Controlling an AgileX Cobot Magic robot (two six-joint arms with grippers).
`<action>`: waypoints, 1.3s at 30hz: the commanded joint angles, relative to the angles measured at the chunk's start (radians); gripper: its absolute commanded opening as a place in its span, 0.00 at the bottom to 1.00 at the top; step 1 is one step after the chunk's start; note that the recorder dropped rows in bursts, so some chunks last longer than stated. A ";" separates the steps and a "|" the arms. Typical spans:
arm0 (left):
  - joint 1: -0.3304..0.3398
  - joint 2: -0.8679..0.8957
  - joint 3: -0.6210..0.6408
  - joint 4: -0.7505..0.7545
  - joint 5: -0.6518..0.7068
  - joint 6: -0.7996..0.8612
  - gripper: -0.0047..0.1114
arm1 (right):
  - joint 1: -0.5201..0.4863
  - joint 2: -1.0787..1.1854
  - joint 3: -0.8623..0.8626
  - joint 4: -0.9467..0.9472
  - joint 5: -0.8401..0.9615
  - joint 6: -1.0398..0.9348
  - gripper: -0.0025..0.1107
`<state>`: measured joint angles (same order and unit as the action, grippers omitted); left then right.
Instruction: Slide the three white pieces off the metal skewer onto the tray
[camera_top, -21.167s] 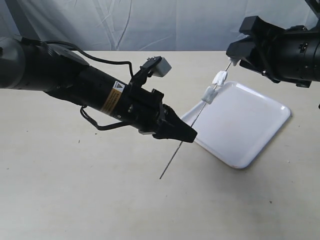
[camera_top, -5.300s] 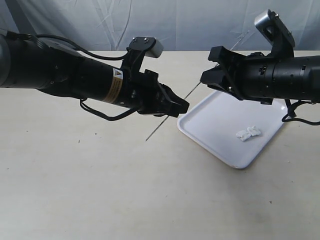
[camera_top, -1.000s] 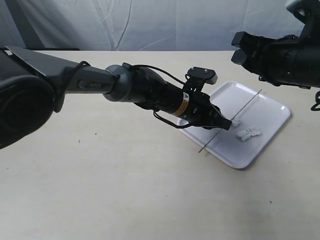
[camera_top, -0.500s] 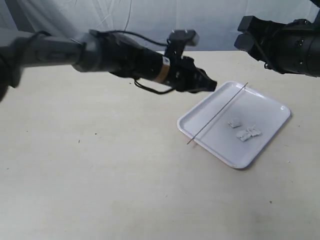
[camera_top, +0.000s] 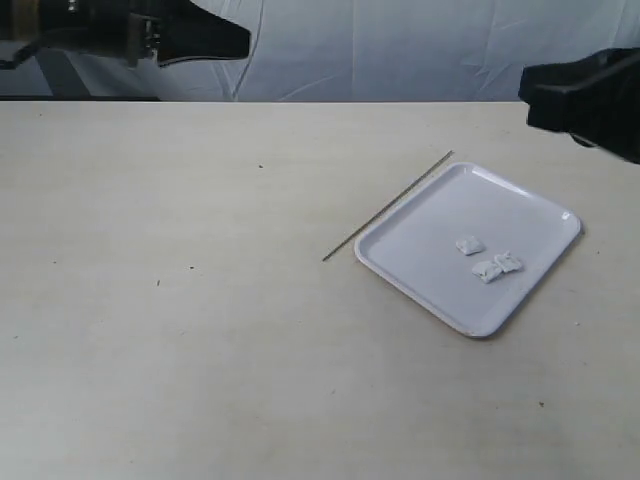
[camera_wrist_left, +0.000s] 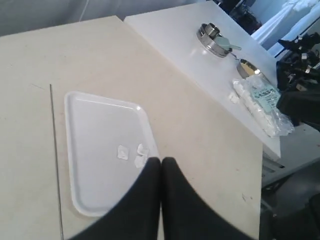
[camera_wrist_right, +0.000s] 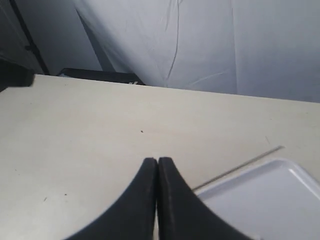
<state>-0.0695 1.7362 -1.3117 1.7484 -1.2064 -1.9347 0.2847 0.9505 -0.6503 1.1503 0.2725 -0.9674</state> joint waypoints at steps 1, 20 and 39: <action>0.096 -0.310 0.256 -0.004 -0.015 0.179 0.04 | -0.004 -0.139 0.076 -0.100 -0.024 0.004 0.02; 0.177 -1.402 1.015 -0.004 -0.015 -0.010 0.04 | -0.004 -0.420 0.088 -0.564 0.457 0.400 0.02; 0.177 -1.402 1.023 -0.004 0.224 -0.095 0.04 | -0.054 -0.639 0.451 -0.952 -0.132 0.647 0.02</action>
<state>0.1044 0.3404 -0.2921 1.7561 -1.0516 -2.0348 0.2549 0.3372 -0.2394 0.2531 0.2193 -0.3755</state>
